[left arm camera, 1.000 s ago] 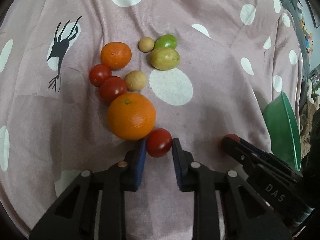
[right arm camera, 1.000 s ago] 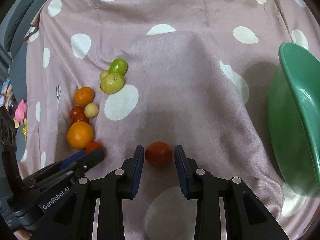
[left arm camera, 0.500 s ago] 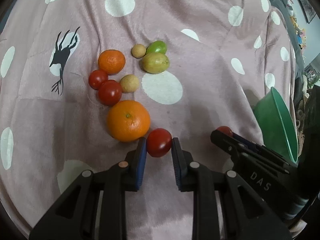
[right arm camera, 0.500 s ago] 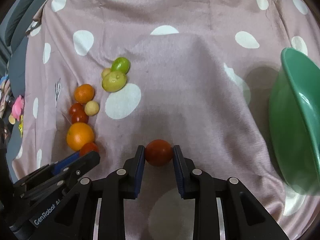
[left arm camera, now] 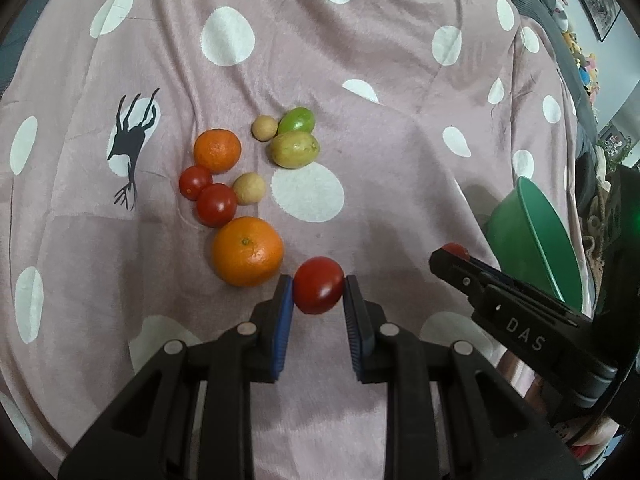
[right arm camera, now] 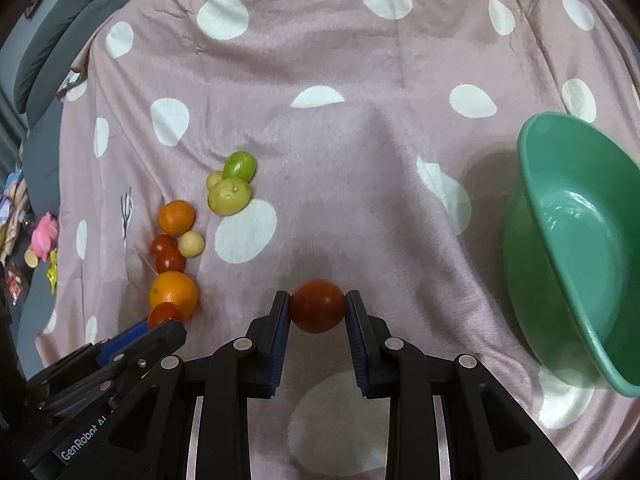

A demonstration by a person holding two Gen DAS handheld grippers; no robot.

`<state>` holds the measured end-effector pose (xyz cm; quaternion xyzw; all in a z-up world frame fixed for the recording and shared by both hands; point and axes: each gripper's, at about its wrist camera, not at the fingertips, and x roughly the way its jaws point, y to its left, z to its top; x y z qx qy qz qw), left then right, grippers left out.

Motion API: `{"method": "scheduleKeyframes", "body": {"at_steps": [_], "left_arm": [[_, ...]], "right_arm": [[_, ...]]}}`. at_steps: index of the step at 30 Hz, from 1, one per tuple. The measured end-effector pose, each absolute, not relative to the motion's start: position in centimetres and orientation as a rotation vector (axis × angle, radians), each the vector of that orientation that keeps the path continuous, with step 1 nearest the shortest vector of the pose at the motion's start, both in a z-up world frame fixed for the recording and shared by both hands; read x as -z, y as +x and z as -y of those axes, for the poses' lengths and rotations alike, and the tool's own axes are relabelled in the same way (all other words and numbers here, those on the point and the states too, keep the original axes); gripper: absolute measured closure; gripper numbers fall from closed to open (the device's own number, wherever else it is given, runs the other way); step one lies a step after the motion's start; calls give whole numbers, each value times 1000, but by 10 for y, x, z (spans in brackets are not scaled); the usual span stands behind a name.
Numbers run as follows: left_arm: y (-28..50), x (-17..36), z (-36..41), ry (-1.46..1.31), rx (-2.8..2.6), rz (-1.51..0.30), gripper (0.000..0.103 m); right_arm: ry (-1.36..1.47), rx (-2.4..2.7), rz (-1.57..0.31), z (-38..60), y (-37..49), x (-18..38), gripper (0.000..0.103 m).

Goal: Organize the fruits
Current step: 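Carry both held cherry tomatoes over the green bowl with both grippers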

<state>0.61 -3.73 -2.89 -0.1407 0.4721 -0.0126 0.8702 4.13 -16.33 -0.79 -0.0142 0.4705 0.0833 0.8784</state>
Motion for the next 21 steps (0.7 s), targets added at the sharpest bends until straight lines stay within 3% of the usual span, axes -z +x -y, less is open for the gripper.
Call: {"method": "scheduleKeyframes", "body": {"at_steps": [21], "left_arm": [[0, 16, 46, -277, 39, -939, 79]], "right_arm": [[-38, -163, -944, 168, 35, -5, 74]]}}
